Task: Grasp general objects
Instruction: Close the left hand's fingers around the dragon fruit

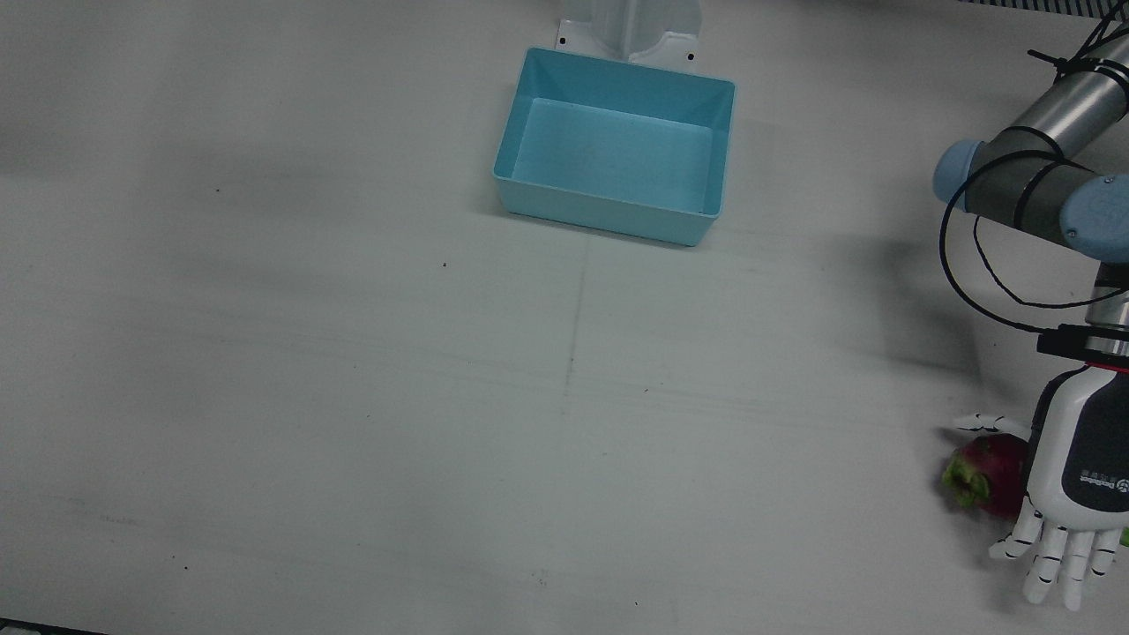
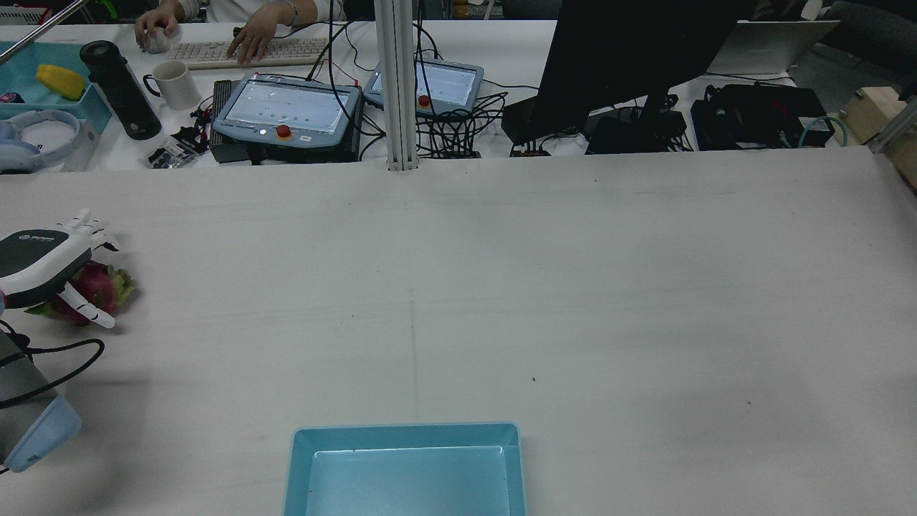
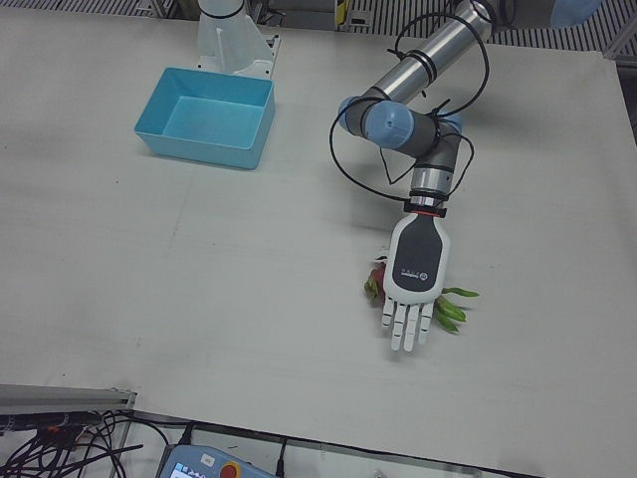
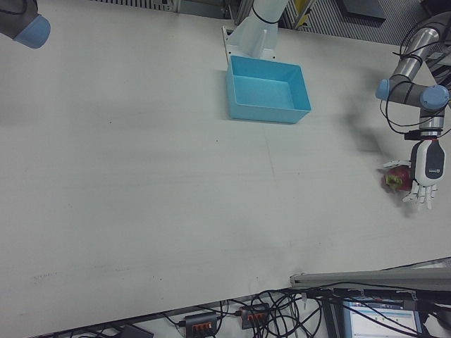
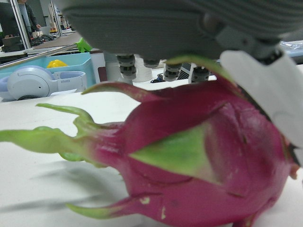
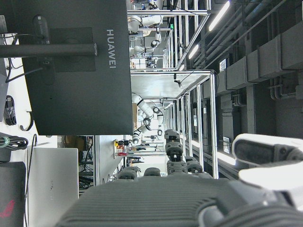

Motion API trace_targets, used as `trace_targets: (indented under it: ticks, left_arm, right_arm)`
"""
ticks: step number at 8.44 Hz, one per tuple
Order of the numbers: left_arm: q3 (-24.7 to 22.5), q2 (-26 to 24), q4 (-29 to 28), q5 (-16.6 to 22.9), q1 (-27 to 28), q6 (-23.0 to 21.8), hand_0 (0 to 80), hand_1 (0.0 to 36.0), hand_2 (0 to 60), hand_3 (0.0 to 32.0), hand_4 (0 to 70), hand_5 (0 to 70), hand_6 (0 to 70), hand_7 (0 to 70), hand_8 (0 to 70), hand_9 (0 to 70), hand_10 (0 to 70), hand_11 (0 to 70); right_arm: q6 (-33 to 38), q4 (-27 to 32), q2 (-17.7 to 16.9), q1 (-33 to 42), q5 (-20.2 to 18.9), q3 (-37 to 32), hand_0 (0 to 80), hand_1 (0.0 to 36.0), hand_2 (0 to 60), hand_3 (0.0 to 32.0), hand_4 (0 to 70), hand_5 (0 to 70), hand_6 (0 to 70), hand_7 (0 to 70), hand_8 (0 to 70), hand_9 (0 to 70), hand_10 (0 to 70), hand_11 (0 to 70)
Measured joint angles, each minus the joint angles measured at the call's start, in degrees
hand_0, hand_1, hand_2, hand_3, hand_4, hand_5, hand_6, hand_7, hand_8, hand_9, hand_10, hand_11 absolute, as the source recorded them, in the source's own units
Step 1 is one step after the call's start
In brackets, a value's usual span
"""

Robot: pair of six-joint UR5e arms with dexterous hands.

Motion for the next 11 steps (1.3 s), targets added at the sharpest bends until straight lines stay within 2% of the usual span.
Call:
trace_targets:
  ticks: [2, 3, 4, 5, 6, 7, 8, 9, 10, 11]
  left_arm:
    - [0.16, 1.58, -1.81, -0.1, 0.02, 0.14, 51.6, 21.4, 16.3, 0.0, 0.0, 29.0, 0.0, 12.4, 0.0, 1.0, 8.8, 15.2]
    - [0.24, 2.82, -2.87, -0.13, 0.11, 0.16, 51.1, 20.7, 17.2, 0.0, 0.0, 34.4, 1.4, 17.7, 0.0, 2.1, 13.9, 22.5]
    - [0.28, 3.78, -3.65, -0.14, 0.17, 0.17, 50.5, 19.4, 17.3, 0.0, 0.0, 39.7, 5.1, 23.4, 0.0, 3.3, 21.5, 33.6]
    - [0.28, 4.31, -4.12, -0.14, 0.15, 0.17, 50.0, 18.3, 17.2, 0.0, 0.9, 44.7, 7.5, 25.6, 1.8, 5.6, 24.5, 37.7]
    - [0.13, 4.53, -4.34, -0.13, 0.09, 0.17, 49.0, 16.0, 18.1, 0.0, 6.7, 51.6, 15.2, 31.4, 8.1, 14.0, 29.5, 44.0]
    - [-0.09, 4.62, -4.26, -0.11, 0.18, 0.14, 48.3, 13.5, 20.2, 0.0, 13.8, 62.9, 27.9, 38.2, 18.1, 26.1, 37.1, 53.5]
    - [-0.25, 4.62, -3.97, -0.08, 0.39, 0.08, 46.5, 9.3, 20.5, 0.0, 19.4, 70.0, 38.1, 42.0, 25.5, 33.7, 43.8, 62.3]
    - [-0.31, 4.57, -3.75, -0.07, 0.65, 0.03, 46.3, 8.8, 22.6, 0.0, 20.3, 70.0, 41.2, 44.7, 29.0, 38.0, 48.8, 69.4]
    - [-0.33, 4.54, -3.62, -0.05, 0.76, 0.01, 46.3, 9.3, 27.4, 0.0, 22.6, 70.0, 48.3, 46.1, 35.0, 44.0, 56.2, 70.0]
    - [-0.37, 4.54, -3.57, -0.06, 0.64, -0.02, 45.9, 7.5, 27.1, 0.0, 23.6, 70.0, 54.3, 45.2, 39.1, 46.0, 60.2, 70.0]
  right_arm:
    - [0.0, 0.0, 0.0, 0.03, 0.0, 0.0, 0.0, 0.0, 0.0, 0.0, 0.0, 0.0, 0.0, 0.0, 0.0, 0.0, 0.0, 0.0]
    - [0.0, 0.0, 0.0, 0.04, 0.0, 0.0, 0.0, 0.0, 0.0, 0.0, 0.0, 0.0, 0.0, 0.0, 0.0, 0.0, 0.0, 0.0]
    - [0.0, 0.0, 0.0, 0.04, 0.0, 0.0, 0.0, 0.0, 0.0, 0.0, 0.0, 0.0, 0.0, 0.0, 0.0, 0.0, 0.0, 0.0]
    - [0.0, 0.0, 0.0, 0.04, 0.0, 0.0, 0.0, 0.0, 0.0, 0.0, 0.0, 0.0, 0.0, 0.0, 0.0, 0.0, 0.0, 0.0]
    - [0.0, 0.0, 0.0, 0.02, 0.0, 0.0, 0.0, 0.0, 0.0, 0.0, 0.0, 0.0, 0.0, 0.0, 0.0, 0.0, 0.0, 0.0]
    - [0.0, 0.0, 0.0, 0.0, 0.0, 0.0, 0.0, 0.0, 0.0, 0.0, 0.0, 0.0, 0.0, 0.0, 0.0, 0.0, 0.0, 0.0]
    - [0.0, 0.0, 0.0, -0.03, 0.0, 0.0, 0.0, 0.0, 0.0, 0.0, 0.0, 0.0, 0.0, 0.0, 0.0, 0.0, 0.0, 0.0]
    - [0.0, 0.0, 0.0, -0.03, 0.0, 0.0, 0.0, 0.0, 0.0, 0.0, 0.0, 0.0, 0.0, 0.0, 0.0, 0.0, 0.0, 0.0]
    - [0.0, 0.0, 0.0, -0.02, 0.0, 0.0, 0.0, 0.0, 0.0, 0.0, 0.0, 0.0, 0.0, 0.0, 0.0, 0.0, 0.0, 0.0]
    - [0.0, 0.0, 0.0, -0.02, 0.0, 0.0, 0.0, 0.0, 0.0, 0.0, 0.0, 0.0, 0.0, 0.0, 0.0, 0.0, 0.0, 0.0]
